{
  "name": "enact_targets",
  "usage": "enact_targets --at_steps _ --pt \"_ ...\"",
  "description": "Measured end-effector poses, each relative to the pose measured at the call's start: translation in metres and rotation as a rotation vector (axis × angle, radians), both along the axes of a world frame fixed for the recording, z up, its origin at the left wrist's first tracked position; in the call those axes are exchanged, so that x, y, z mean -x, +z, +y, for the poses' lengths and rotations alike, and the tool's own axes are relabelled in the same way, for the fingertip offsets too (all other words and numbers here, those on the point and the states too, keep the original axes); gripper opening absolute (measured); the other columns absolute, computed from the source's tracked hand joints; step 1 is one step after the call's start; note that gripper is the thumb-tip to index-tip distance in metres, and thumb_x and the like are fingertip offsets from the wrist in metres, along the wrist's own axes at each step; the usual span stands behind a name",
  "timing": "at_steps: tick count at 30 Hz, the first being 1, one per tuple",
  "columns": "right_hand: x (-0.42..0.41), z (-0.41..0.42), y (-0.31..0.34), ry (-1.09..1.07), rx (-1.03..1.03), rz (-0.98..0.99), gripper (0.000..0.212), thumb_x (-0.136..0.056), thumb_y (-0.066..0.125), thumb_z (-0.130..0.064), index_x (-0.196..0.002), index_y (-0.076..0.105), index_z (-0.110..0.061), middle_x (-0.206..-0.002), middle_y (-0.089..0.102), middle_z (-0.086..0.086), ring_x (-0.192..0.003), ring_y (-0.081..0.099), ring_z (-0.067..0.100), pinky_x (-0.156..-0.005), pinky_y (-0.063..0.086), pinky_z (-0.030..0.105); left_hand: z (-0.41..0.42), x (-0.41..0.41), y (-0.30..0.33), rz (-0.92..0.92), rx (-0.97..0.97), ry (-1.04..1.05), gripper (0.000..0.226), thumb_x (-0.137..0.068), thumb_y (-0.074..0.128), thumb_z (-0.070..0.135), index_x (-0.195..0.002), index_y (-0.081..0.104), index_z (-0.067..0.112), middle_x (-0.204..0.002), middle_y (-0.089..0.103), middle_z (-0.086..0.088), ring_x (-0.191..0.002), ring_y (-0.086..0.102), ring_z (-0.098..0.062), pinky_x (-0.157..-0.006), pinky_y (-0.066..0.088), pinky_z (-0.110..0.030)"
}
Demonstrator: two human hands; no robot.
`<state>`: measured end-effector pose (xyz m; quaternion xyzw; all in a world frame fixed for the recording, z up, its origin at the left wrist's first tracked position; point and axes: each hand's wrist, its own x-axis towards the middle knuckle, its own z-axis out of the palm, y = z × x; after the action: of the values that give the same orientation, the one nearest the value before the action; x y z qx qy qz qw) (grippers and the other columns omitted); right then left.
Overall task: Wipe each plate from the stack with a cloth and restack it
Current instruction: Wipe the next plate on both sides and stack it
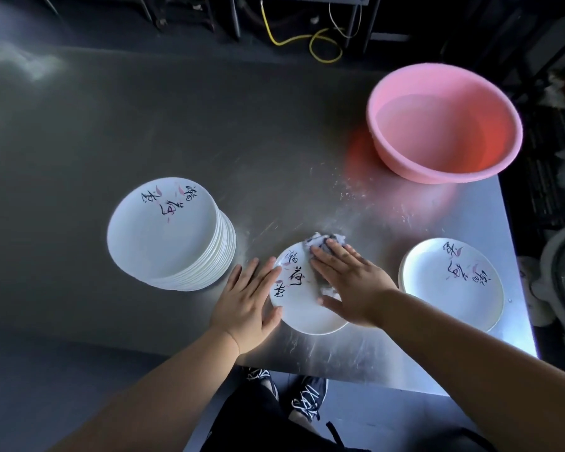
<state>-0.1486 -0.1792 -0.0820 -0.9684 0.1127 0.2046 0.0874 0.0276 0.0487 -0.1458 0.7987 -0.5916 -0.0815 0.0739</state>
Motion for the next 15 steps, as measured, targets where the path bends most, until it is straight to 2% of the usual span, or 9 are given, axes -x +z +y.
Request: enact_targets --at_steps 3,4,6,8,10,13,15 --pt "0.036 0.017 -0.001 -0.219 0.018 -0.123 0.089 -0.092 0.020 -0.070 -0.165 0.031 -0.020 -0.175 0.014 -0.006 -0.161 -0.012 0.019 -0.127 -0.006 0.035 0.000 0.000 0.000 -0.012 0.011 0.003 0.077 -0.097 0.048 0.056 -0.164 0.030 0.022 -0.173 0.022 0.004 -0.158 0.025 -0.030 -0.125 0.023 -0.057" --pt "0.042 0.027 -0.003 -0.261 0.014 -0.128 0.088 -0.093 0.025 -0.069 -0.162 0.038 -0.017 -0.174 0.020 -0.004 -0.161 -0.007 0.020 -0.128 0.001 0.038 0.000 0.000 -0.001 -0.019 0.013 0.004 0.077 -0.097 0.048 0.056 -0.164 0.030 0.022 -0.173 0.023 0.005 -0.158 0.025 -0.030 -0.125 0.023 -0.057" --pt "0.040 0.035 -0.007 -0.289 -0.007 -0.083 0.094 -0.091 0.025 -0.073 -0.165 0.029 -0.014 -0.175 0.013 -0.003 -0.162 -0.011 0.022 -0.128 0.002 0.039 0.000 0.000 -0.002 -0.027 0.013 0.006 0.077 -0.097 0.048 0.058 -0.163 0.031 0.022 -0.172 0.023 0.004 -0.158 0.026 -0.030 -0.126 0.023 -0.056" --pt "0.027 0.026 -0.005 -0.276 -0.037 -0.077 0.098 -0.088 0.016 -0.075 -0.168 0.015 -0.018 -0.176 0.001 -0.006 -0.160 -0.019 0.020 -0.129 -0.004 0.037 0.000 0.001 -0.003 -0.027 0.013 0.009 0.076 -0.099 0.047 0.058 -0.163 0.032 0.021 -0.172 0.024 0.003 -0.158 0.026 -0.030 -0.126 0.022 -0.056" --pt "0.016 0.013 -0.004 -0.256 -0.053 -0.089 0.096 -0.087 0.010 -0.073 -0.169 0.008 -0.024 -0.175 -0.008 -0.012 -0.159 -0.025 0.017 -0.131 -0.003 0.038 0.000 0.001 -0.003 -0.023 0.012 0.014 0.075 -0.100 0.045 0.059 -0.163 0.031 0.021 -0.173 0.022 0.003 -0.158 0.025 -0.029 -0.126 0.022 -0.056" --pt "0.028 0.026 -0.008 -0.387 -0.112 -0.117 0.089 -0.092 0.022 -0.069 -0.169 0.012 -0.025 -0.175 -0.008 -0.016 -0.158 -0.026 0.014 -0.131 0.016 0.041 0.000 0.001 -0.002 -0.022 -0.002 0.023 0.074 -0.100 0.043 0.060 -0.163 0.030 0.023 -0.173 0.020 0.006 -0.159 0.023 -0.027 -0.127 0.019 -0.053" --pt "0.049 0.059 -0.009 -0.479 -0.118 -0.123 0.087 -0.095 0.026 -0.068 -0.168 0.017 -0.022 -0.176 -0.005 -0.012 -0.159 -0.025 0.017 -0.130 0.013 0.038 -0.001 0.002 -0.002 -0.025 -0.012 0.031 0.075 -0.099 0.042 0.061 -0.163 0.030 0.024 -0.174 0.018 0.007 -0.159 0.021 -0.025 -0.127 0.018 -0.053"
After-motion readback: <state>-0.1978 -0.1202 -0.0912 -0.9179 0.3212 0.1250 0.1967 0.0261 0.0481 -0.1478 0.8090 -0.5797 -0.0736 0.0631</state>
